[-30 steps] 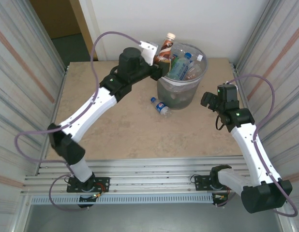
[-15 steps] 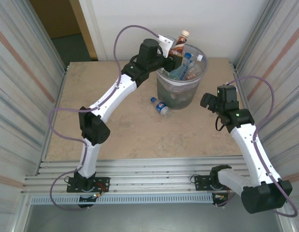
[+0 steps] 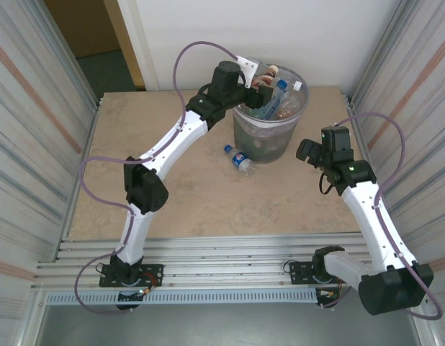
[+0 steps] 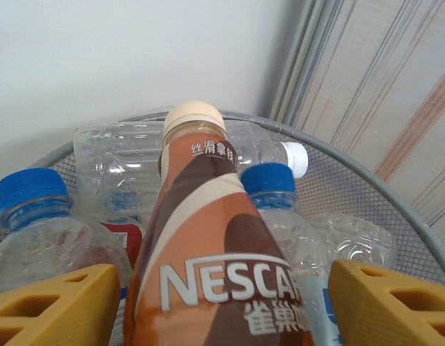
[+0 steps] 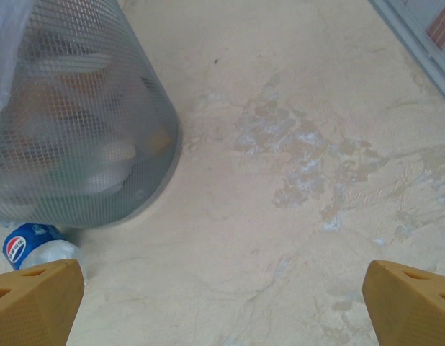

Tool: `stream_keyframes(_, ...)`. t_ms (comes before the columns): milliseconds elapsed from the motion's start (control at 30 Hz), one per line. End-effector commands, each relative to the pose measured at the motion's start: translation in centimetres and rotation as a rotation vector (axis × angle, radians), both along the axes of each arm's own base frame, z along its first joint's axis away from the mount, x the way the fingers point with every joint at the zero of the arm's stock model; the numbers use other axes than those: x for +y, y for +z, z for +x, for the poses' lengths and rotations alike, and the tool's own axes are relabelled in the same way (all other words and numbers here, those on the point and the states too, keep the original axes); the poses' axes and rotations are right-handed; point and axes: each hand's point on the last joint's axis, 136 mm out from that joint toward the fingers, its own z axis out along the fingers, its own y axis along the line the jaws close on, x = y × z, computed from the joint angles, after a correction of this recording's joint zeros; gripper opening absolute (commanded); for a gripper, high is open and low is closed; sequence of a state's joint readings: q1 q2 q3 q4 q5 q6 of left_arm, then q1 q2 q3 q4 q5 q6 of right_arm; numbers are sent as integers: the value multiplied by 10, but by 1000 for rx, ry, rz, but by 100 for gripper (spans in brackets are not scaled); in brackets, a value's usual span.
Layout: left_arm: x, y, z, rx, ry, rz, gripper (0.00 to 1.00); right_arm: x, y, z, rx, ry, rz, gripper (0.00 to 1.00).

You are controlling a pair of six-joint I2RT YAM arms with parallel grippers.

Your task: Put the plastic bottles in the bin

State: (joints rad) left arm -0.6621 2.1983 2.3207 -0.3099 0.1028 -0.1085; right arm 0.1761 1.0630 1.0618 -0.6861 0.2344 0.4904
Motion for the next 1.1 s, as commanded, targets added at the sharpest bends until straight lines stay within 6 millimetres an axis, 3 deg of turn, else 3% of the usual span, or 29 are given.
stream_keyframes(0,11,38,-1,-72,33,-44,76,4,5,3,-8,1,29,98)
stream_keyframes(133,13,51,-4,-92,35,-65,69,6,8,4,-20,4,33,98)
stream_keyframes(300,16,57,-7,-102,45,-77,54,9,11,5,-32,15,38,98)
stream_keyframes(567,9,28,-2,-38,42,-63,41,9,12,2,-28,23,27,98)
stream_keyframes(833,-6,-4,-1,9,43,-25,39,9,16,-1,-31,27,26,98)
stream_keyframes(1067,-9,-20,-3,18,59,-4,51,13,20,1,-42,39,35,98)
